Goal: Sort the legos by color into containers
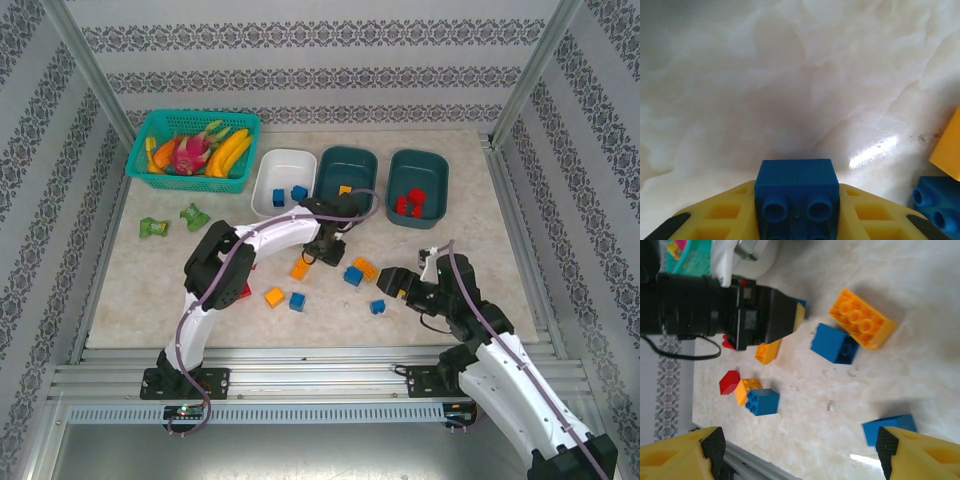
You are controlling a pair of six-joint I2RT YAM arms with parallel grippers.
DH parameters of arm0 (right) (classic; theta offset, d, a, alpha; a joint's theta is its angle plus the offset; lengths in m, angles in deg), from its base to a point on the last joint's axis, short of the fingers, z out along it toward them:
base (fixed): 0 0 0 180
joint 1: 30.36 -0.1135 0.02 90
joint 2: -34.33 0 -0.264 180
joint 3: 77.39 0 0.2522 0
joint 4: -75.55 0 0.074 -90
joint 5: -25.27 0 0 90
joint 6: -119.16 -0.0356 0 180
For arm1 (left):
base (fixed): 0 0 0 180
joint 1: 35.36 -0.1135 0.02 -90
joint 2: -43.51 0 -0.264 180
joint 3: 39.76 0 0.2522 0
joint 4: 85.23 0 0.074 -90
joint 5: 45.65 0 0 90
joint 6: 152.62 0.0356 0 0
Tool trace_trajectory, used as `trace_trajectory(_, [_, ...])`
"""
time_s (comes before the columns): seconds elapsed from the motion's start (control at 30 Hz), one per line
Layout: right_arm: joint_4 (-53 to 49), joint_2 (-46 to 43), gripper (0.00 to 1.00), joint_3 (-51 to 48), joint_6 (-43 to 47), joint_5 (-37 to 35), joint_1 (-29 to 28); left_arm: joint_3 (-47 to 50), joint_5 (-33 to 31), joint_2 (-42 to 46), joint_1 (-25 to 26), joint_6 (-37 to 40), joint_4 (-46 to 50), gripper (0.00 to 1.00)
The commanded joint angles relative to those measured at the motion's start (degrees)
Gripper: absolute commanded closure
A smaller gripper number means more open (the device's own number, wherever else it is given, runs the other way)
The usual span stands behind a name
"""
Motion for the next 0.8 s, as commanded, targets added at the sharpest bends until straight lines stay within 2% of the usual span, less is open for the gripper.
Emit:
trace_trajectory(0.0, [4.8, 3.1, 0.19, 5.7, 3.8, -1.3, -2.9, -3.9, 0.2, 7.1, -5.2, -2.7, 4.0, 0.68])
trace_trajectory(0.2, [8.7, 18.0, 0.19, 17.1, 6.9, -3.9, -9.3, -9.0, 1.6, 7.4, -14.5, -1.8, 7.0, 0.68])
trace_trajectory(0.33, [7.5, 28.2, 0.2, 25.4, 6.0, -6.4, -10.8, -13.9, 1.0, 2.7, -19.6, -1.5, 9.6, 0.68])
trace_trajectory(0.53, [8.4, 36.4, 0.21, 31.8, 4.5, -8.0, -11.7, -19.3, -0.1, -5.8, -22.6, -1.1, 11.3, 0.68])
trace_trajectory(0.77, [6.6, 39.3, 0.21, 33.3, 4.3, -8.6, -11.7, -21.3, -0.6, -10.4, -22.8, -2.2, 12.4, 0.67])
